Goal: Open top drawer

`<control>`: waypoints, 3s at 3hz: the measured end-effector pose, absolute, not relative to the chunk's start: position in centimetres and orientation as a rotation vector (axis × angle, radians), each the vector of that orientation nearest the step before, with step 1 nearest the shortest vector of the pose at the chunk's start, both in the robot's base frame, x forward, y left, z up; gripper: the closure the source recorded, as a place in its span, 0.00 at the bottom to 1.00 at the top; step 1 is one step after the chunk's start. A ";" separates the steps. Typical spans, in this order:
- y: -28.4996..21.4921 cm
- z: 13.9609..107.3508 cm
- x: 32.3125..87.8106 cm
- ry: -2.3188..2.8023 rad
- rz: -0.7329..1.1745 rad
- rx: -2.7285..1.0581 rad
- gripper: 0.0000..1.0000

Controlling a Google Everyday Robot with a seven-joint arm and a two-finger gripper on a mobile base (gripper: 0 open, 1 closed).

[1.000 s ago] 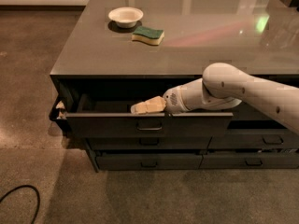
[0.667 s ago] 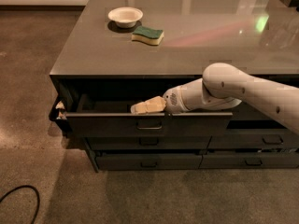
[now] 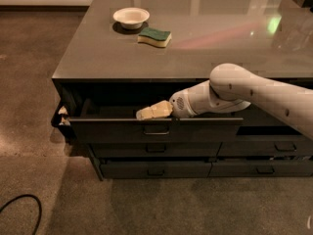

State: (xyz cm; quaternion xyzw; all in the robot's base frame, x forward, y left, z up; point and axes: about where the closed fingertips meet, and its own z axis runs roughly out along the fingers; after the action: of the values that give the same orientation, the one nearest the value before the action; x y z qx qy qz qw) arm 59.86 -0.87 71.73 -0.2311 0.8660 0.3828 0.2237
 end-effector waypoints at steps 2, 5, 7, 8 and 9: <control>-0.7 71.6 60.0 2.416 1.039 -0.665 0.00; -1.2 70.8 59.4 2.417 0.988 -0.833 0.00; -1.7 71.0 58.6 2.373 0.964 -0.933 0.00; -2.2 71.6 57.7 2.316 0.938 -1.024 0.00; -2.6 71.6 57.1 2.315 0.922 -1.076 0.00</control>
Offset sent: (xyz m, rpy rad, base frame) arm 0.0129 -0.0067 -0.1046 -0.4142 0.1610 0.2781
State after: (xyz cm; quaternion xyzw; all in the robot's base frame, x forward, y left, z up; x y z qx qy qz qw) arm 57.13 -2.64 71.62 -0.3875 0.8334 0.3320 0.2122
